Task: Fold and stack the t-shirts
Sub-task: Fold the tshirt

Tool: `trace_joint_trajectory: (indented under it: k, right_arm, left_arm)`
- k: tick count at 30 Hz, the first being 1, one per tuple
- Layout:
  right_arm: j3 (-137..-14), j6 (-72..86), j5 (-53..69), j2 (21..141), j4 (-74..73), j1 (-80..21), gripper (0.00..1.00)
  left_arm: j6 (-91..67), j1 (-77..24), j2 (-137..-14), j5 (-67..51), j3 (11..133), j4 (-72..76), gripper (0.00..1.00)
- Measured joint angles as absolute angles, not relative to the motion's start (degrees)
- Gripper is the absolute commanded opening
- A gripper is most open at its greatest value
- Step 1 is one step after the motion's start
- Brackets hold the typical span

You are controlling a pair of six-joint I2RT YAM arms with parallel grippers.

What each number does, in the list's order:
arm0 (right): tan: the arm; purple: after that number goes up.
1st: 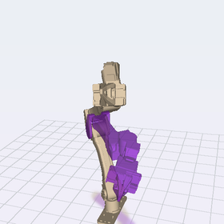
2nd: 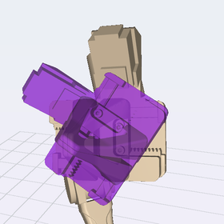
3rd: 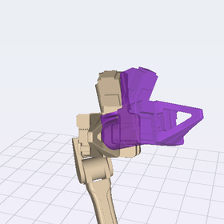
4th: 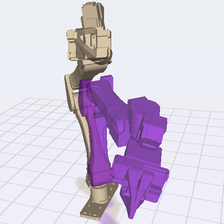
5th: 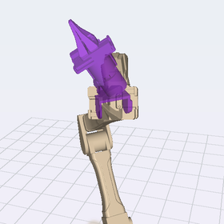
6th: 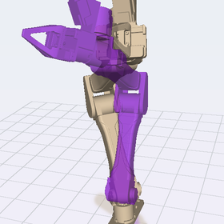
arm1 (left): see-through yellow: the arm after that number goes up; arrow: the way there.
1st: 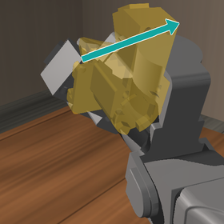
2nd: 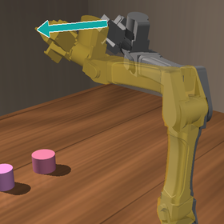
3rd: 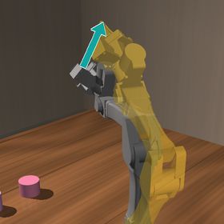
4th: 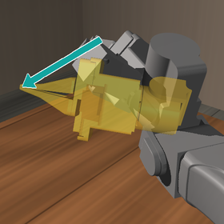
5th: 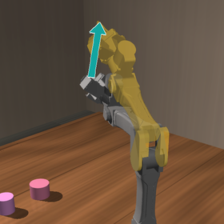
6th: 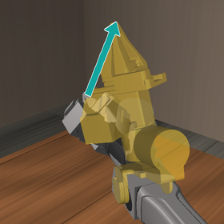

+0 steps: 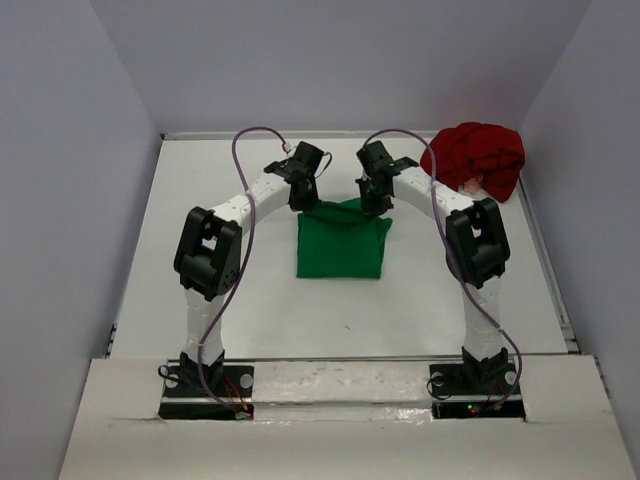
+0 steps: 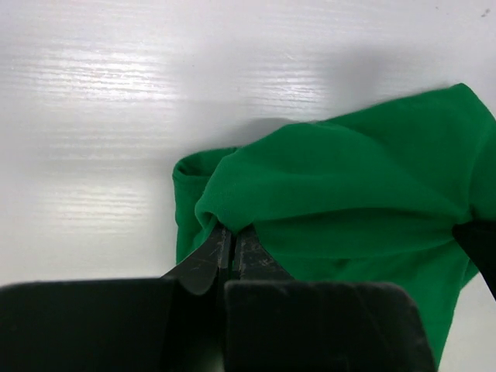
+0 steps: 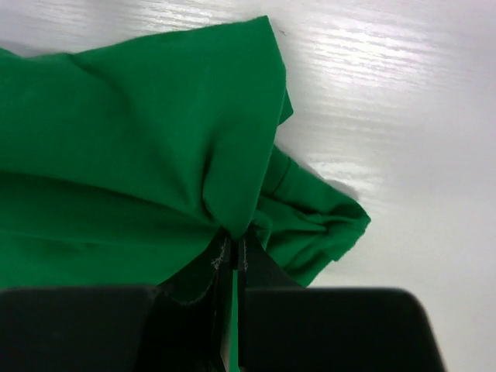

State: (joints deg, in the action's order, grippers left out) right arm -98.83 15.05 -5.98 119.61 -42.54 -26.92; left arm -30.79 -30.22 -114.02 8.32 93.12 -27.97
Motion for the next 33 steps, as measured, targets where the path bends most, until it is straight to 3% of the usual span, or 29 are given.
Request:
trace_joint_trajectory:
  k: [2,7,9,10,12,14,15,16,18,33]
  right_arm:
    - [-101.2,14.2,-4.9,122.1,-42.8,-26.5,0.0]
    - [-107.6,12.1,-4.2,127.2,-42.6,-25.9,0.16]
    - [-109.5,11.5,-4.3,128.9,-42.3,-25.7,0.32]
    - [-110.2,11.2,-4.4,129.5,-42.4,-25.6,0.47]
    - [-110.6,10.9,-5.3,130.0,-42.3,-25.5,0.61]
    - [-110.6,10.4,-6.3,130.1,-42.5,-25.3,0.68]
    - [-110.6,9.9,-7.0,130.1,-42.4,-25.1,0.69]
    - [-110.6,9.9,-7.1,130.1,-42.3,-25.0,0.69]
    - [-110.5,9.1,-8.1,130.1,-42.2,-24.7,0.7]
    - [-109.2,5.6,-11.1,122.1,-41.9,-23.9,0.71]
  left_arm:
    - [-30.0,-29.4,-115.5,7.8,93.9,-27.8,0.0]
    - [-28.6,-27.7,-117.1,7.3,95.8,-28.1,0.0]
    - [-28.3,-27.3,-118.1,7.3,97.3,-28.1,0.0]
    - [-28.1,-27.2,-118.5,7.6,97.7,-27.7,0.0]
    - [-27.9,-27.2,-118.7,8.4,97.6,-27.8,0.03]
    - [-27.7,-27.3,-118.7,9.3,97.6,-27.9,0.24]
    - [-27.5,-27.4,-118.7,9.8,97.9,-28.3,0.58]
    - [-27.4,-27.4,-118.8,11.2,98.5,-29.1,0.76]
    - [-26.8,-27.4,-118.8,13.0,99.3,-29.9,0.97]
    - [-25.6,-27.4,-115.1,22.3,102.1,-33.5,0.99]
